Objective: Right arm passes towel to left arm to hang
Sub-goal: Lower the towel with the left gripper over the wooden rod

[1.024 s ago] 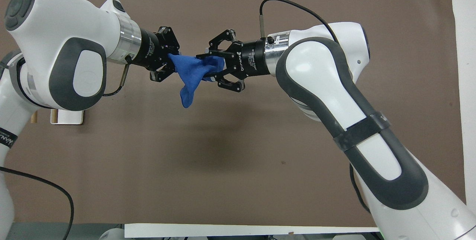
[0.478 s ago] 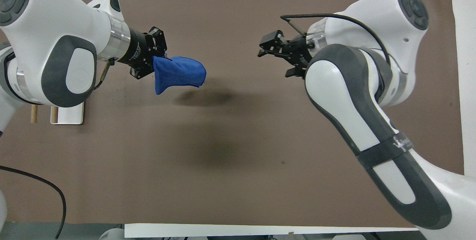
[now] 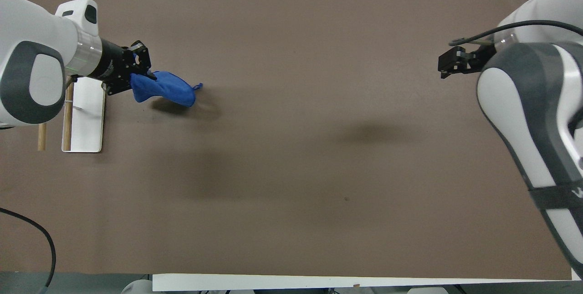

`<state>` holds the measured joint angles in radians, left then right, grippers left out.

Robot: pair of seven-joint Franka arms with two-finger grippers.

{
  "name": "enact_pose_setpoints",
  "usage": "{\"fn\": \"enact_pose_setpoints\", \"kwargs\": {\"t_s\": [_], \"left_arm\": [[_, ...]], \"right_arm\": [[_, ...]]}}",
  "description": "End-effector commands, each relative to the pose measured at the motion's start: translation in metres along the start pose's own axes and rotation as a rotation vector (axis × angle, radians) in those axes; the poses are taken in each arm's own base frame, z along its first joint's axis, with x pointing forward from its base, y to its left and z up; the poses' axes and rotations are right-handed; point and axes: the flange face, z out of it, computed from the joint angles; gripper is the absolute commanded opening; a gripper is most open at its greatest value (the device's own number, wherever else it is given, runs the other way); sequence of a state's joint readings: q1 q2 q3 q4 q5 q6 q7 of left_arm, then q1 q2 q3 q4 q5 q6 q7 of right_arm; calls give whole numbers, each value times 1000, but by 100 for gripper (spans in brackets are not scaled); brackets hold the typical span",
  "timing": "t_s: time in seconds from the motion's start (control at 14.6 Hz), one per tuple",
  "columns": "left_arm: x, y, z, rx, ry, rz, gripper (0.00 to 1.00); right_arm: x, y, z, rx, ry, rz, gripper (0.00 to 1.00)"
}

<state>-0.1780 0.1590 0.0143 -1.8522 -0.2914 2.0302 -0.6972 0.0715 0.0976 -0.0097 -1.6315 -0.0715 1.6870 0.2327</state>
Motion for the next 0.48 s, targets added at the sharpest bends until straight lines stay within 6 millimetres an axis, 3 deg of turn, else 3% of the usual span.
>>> {"fn": "enact_pose_setpoints", "kwargs": {"t_s": [0.0,0.27,0.41], "left_arm": [[24,-55,-14,28,-10,57,0],[71,-112,-35,35,0,-11,0],[85,-121,-51,46,42,10,0]], "right_arm": [[-21,32,-50,-47,12,-3,100],[-42,51,-96,-64,-7,24,100],[-61,65,-119,-41,8,40,100]]}}
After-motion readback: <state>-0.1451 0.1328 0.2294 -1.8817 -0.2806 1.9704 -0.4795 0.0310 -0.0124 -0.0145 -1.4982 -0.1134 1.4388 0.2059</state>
